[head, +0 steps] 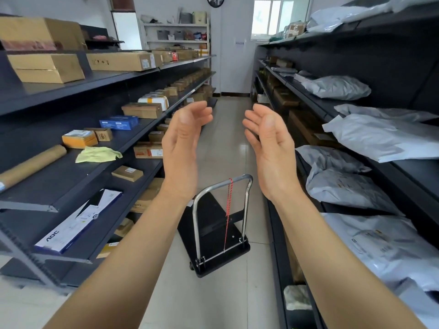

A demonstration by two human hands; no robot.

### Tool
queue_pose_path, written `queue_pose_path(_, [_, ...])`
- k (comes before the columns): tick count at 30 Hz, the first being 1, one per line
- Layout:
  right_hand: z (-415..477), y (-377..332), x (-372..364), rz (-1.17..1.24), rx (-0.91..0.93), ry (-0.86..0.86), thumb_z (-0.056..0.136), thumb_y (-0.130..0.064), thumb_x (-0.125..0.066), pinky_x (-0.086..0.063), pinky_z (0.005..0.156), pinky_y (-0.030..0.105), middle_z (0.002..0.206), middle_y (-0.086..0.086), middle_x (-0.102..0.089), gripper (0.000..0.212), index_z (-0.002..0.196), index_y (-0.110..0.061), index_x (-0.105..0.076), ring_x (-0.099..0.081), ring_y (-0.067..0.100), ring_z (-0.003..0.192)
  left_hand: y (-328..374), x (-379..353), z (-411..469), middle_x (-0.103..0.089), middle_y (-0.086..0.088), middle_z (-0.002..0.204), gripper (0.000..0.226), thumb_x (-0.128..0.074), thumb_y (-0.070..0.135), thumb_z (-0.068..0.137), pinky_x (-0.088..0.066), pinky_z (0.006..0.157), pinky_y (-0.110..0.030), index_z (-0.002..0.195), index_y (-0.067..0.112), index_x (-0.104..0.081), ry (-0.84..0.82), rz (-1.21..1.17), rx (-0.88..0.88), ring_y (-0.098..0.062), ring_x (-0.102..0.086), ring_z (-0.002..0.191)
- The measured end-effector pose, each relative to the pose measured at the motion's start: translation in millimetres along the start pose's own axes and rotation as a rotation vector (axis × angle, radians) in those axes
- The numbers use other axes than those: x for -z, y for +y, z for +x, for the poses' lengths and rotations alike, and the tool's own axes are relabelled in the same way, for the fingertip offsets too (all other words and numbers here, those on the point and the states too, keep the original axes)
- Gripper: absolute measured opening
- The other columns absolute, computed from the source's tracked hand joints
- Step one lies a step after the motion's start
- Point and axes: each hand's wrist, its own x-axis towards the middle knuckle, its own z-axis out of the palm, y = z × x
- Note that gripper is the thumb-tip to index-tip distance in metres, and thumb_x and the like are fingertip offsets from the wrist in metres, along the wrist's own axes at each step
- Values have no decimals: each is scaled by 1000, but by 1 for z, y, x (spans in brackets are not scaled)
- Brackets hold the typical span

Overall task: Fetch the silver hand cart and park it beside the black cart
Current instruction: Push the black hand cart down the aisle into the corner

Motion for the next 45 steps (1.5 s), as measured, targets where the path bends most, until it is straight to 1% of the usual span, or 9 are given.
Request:
queue_pose_path(15, [96,67,38,-6,7,-57,64,-79,-57,-39,110,41,117,-7,-65,67,114,-34,-57,-57,12,119,-92,-26,70,-61,-11,112,72,-56,72,73,-43,104,-37,112,11,-59,45,47,-9,-30,-57,114])
queue_pose_path(19, [114,83,48,-11,5,-72,65,-79,-55,-40,109,38,119,-6,-64,67,114,-34,-57,-57,11,120,-114,-31,79,-60,-14,114,73,-56,71,75,-42,105,-39,113,9,-59,49,59,0,-32,-56,115])
queue_pose_path(25, [130,116,57,-10,-33,-61,66,-76,-56,-43,107,32,118,-6,-64,66,114,-30,-57,-58,12,118,-150,-25,88,-63,-8,115,66,-49,72,80,-40,106,-44,113,16,-61,56,151,38,-29,-58,115])
queue_pose_path(27, [134,126,58,2,-54,-66,69,-70,-56,-43,106,28,118,-6,-64,63,115,-27,-57,-58,11,119,-164,-22,91,-63,-8,116,66,-47,72,80,-40,107,-46,114,17,-61,57,175,59,-27,-59,114])
queue_pose_path(31, [143,148,59,-26,-119,-48,81,-48,-51,-41,109,33,123,-1,-61,49,121,-19,-55,-56,12,121,-190,-13,100,-64,-5,114,62,-45,74,79,-42,105,-42,110,23,-62,73,198,103,-23,-61,112])
queue_pose_path(34, [152,168,57,-66,-156,-35,82,-48,-51,-40,109,33,127,0,-60,47,122,-22,-55,-55,11,122,-210,-4,108,-65,-2,111,55,-44,70,84,-43,103,-36,109,24,-63,92,208,148,-20,-61,112])
queue_pose_path(38, [164,201,52,-81,-216,-25,86,-43,-53,-41,108,29,124,-6,-61,37,118,-25,-57,-55,7,120,-239,10,117,-65,-1,111,51,-38,60,85,-42,105,-35,109,22,-62,104,218,222,-20,-61,112])
queue_pose_path(41, [173,226,49,-74,-242,-13,89,-35,-55,-42,106,28,124,-2,-62,33,119,-20,-58,-56,10,121,-262,23,122,-65,-2,112,48,-38,60,86,-41,106,-36,108,26,-62,96,237,275,-18,-60,112])
queue_pose_path(45, [186,258,46,-98,-294,3,95,-21,-54,-43,104,26,122,2,-61,27,121,-13,-56,-56,13,118,-295,39,126,-65,-5,111,51,-40,59,84,-43,103,-32,110,21,-62,99,261,355,-18,-61,111])
